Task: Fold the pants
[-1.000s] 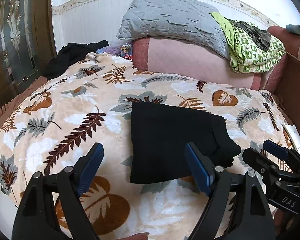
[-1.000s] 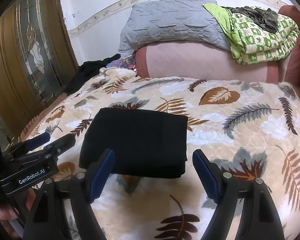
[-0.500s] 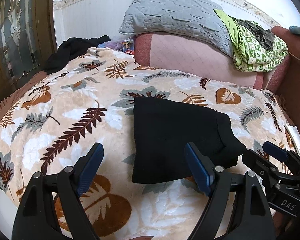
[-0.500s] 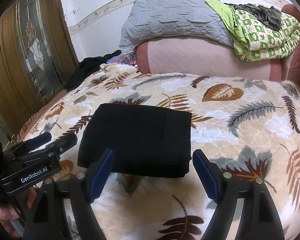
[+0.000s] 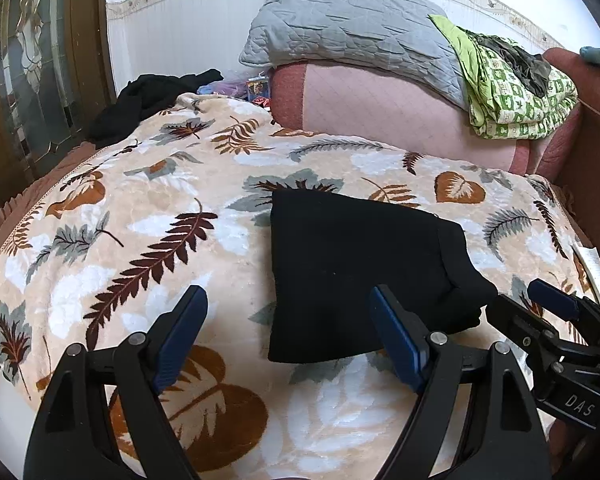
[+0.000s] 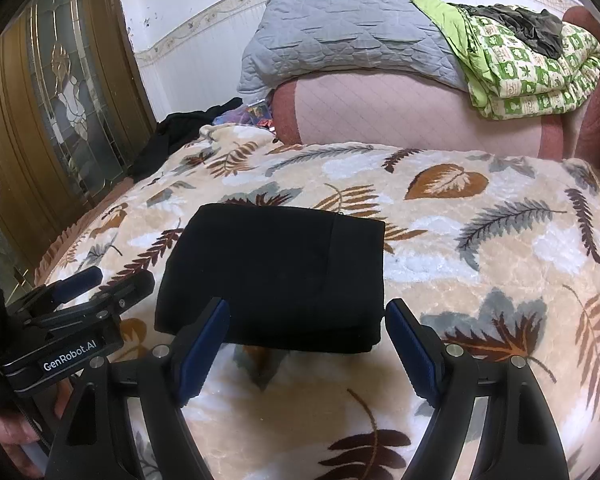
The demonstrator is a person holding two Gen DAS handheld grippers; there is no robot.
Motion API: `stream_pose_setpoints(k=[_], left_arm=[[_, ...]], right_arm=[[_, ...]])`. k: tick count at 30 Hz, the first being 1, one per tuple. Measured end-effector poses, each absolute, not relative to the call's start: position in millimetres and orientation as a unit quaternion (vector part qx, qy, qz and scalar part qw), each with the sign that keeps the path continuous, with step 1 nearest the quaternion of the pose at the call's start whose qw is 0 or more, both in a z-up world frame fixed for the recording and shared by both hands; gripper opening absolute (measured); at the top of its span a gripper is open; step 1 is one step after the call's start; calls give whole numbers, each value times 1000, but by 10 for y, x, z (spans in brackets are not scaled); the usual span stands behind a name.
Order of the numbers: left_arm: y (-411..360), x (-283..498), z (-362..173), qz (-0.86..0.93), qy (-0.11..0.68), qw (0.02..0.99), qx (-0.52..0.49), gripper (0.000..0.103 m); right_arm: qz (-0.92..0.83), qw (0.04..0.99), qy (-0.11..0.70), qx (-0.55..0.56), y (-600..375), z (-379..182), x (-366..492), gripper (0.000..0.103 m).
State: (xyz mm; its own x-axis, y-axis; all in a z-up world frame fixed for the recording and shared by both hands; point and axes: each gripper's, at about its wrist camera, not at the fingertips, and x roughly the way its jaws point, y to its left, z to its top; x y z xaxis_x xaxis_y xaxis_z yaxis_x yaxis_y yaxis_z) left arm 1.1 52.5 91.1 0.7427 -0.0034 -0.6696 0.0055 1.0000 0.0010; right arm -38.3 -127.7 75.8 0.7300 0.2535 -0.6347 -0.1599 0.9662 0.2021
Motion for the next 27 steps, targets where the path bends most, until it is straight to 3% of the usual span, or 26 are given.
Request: stream_pose_setpoints(k=[27], left_arm=[[532,42,804,1,372,928,0,83]], right_arm=[[116,925,357,62,-1241,699,-346,81]])
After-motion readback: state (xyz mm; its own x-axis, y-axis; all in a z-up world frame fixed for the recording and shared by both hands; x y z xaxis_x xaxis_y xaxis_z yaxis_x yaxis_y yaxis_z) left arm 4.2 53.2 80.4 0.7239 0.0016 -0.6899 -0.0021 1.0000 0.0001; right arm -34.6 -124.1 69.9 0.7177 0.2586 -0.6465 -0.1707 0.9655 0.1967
